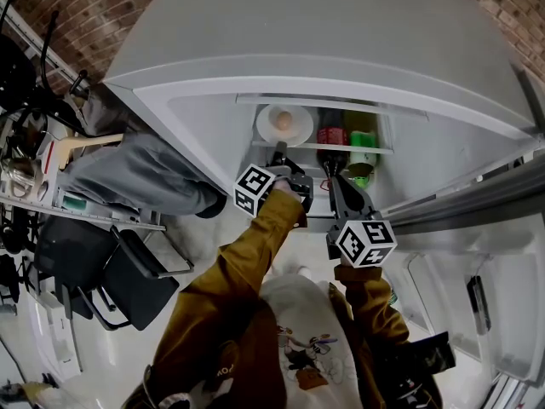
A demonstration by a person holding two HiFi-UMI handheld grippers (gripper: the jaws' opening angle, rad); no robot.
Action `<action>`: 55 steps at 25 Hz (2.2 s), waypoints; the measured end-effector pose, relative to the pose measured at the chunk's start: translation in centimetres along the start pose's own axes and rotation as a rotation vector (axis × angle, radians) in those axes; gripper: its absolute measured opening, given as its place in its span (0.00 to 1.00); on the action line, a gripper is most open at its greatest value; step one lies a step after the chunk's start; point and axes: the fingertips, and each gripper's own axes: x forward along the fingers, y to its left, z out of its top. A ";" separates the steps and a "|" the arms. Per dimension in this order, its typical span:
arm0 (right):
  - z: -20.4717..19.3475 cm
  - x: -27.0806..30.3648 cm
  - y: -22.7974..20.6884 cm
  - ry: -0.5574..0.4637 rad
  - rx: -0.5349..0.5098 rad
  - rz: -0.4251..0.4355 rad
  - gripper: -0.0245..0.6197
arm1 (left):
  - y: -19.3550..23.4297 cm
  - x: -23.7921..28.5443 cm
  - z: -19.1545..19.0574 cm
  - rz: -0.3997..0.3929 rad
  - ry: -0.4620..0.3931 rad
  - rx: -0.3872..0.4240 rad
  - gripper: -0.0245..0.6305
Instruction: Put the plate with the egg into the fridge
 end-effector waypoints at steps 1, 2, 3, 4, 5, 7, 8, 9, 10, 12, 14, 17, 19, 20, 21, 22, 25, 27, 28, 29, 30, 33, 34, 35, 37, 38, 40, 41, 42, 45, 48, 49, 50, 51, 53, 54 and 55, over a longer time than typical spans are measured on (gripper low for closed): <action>0.0 0.0 0.0 0.000 0.000 0.001 0.05 | 0.1 0.0 0.0 0.004 0.000 -0.001 0.06; 0.0 0.0 0.0 0.000 0.001 0.001 0.05 | 0.2 0.1 0.0 0.007 -0.001 0.000 0.06; 0.0 0.0 0.0 0.000 0.002 0.001 0.05 | 0.2 0.2 0.0 0.008 -0.002 0.001 0.06; 0.0 0.0 -0.1 0.001 0.003 0.000 0.05 | 0.2 0.2 0.0 0.009 -0.005 0.000 0.06; 0.0 -0.1 -0.1 0.001 0.004 -0.001 0.05 | 0.2 0.2 0.0 0.011 -0.008 -0.003 0.06; 0.0 -0.3 -0.3 0.001 0.005 -0.002 0.05 | 0.3 0.3 -0.1 0.018 -0.013 -0.008 0.06; 0.1 -0.3 -0.3 0.001 0.005 -0.003 0.05 | 0.4 0.3 -0.1 0.022 -0.017 -0.009 0.06; 0.1 -0.3 -0.3 0.000 0.004 -0.005 0.05 | 0.6 0.3 0.0 0.027 -0.021 -0.012 0.06; 0.1 -0.3 -0.3 0.000 0.004 -0.006 0.05 | 0.8 0.3 0.1 0.033 -0.026 -0.016 0.06; 0.1 -0.4 -0.3 0.000 0.003 -0.007 0.05 | 1.2 0.3 0.2 0.043 -0.035 -0.024 0.06; 0.0 -0.5 -0.4 0.000 0.003 -0.008 0.05 | 1.5 0.2 0.2 0.045 -0.042 -0.022 0.06; -0.1 -0.6 -0.6 -0.003 0.005 -0.012 0.05 | 1.6 0.3 0.2 0.045 -0.046 -0.020 0.06; -0.1 -0.6 -0.6 -0.005 0.007 -0.012 0.05 | 1.6 0.2 0.4 0.045 -0.050 -0.018 0.06; -0.1 -0.6 -0.5 -0.005 0.008 -0.011 0.05 | 1.6 0.2 0.4 0.042 -0.052 -0.016 0.06; -0.1 -0.6 -0.5 -0.004 0.009 -0.010 0.05 | 1.5 0.1 0.4 0.037 -0.052 -0.015 0.06; -0.1 -0.7 -0.5 -0.002 0.009 -0.009 0.05 | 1.4 0.1 0.4 0.031 -0.052 -0.012 0.06; 0.0 -0.7 -0.6 -0.002 0.011 -0.006 0.05 | 1.2 0.2 0.3 0.041 -0.049 0.013 0.07; -0.1 -0.8 -0.3 -0.002 0.013 -0.004 0.05 | 1.6 0.0 0.7 0.079 -0.050 0.042 0.09; -0.2 -0.8 -0.2 0.000 0.013 -0.003 0.05 | 1.9 -0.2 0.8 0.093 -0.049 0.047 0.15; -0.3 -0.9 -0.1 0.001 0.014 -0.003 0.05 | 2.1 -0.4 0.9 0.100 -0.046 0.046 0.20; -0.3 -1.0 -0.1 0.001 0.013 -0.003 0.05 | 2.3 -0.4 0.8 0.100 -0.043 0.045 0.21; -0.1 -1.1 -0.1 -0.006 0.011 -0.001 0.05 | 2.0 -0.6 0.6 0.083 -0.034 0.057 0.21; -0.1 -1.1 -0.1 -0.008 0.012 0.000 0.05 | 1.8 -0.6 0.5 0.080 -0.028 0.062 0.21; -0.1 -1.2 0.0 -0.007 0.012 0.000 0.05 | 1.8 -0.8 0.4 0.080 -0.022 0.067 0.21; -0.3 -1.3 0.1 -0.003 0.012 -0.001 0.05 | 1.6 -1.2 0.4 0.080 -0.014 0.083 0.21; -0.3 -1.3 0.1 -0.002 0.009 -0.001 0.05 | 1.4 -1.4 0.3 0.075 -0.009 0.093 0.21; -0.1 -1.4 0.2 -0.003 -0.002 -0.002 0.05 | 0.5 -1.6 0.0 0.054 0.011 0.128 0.21; 0.0 -1.4 0.3 -0.005 -0.007 -0.003 0.05 | 0.0 -1.8 -0.3 0.040 0.027 0.159 0.20; 0.0 -1.5 0.3 -0.006 -0.009 -0.004 0.05 | -0.7 -2.1 -0.7 0.023 0.044 0.195 0.20; 0.2 -1.9 0.6 -0.012 -0.013 -0.008 0.05 | -2.8 -3.4 -1.9 -0.043 0.091 0.310 0.20; 0.7 -2.1 0.8 -0.025 -0.028 -0.006 0.05 | -4.8 -4.9 -3.0 -0.105 0.131 0.452 0.07; 0.7 -2.2 0.9 -0.028 -0.033 -0.005 0.05 | -5.4 -5.5 -3.3 -0.122 0.144 0.500 0.05; 0.8 -2.2 0.9 -0.031 -0.037 -0.002 0.05 | -5.9 -6.0 -3.6 -0.140 0.159 0.549 0.05; 0.9 -2.2 1.0 -0.033 -0.041 0.000 0.05 | -6.4 -6.5 -4.0 -0.160 0.176 0.601 0.05; 1.1 -2.1 1.2 -0.036 -0.051 0.001 0.05 | -7.8 -7.6 -5.1 -0.214 0.211 0.730 0.05; 1.1 -2.1 1.4 -0.037 -0.057 0.001 0.05 | -8.6 -8.2 -5.6 -0.246 0.223 0.803 0.05; 1.0 -2.2 1.6 -0.038 -0.062 0.001 0.05 | -9.1 -8.9 -6.0 -0.275 0.232 0.871 0.05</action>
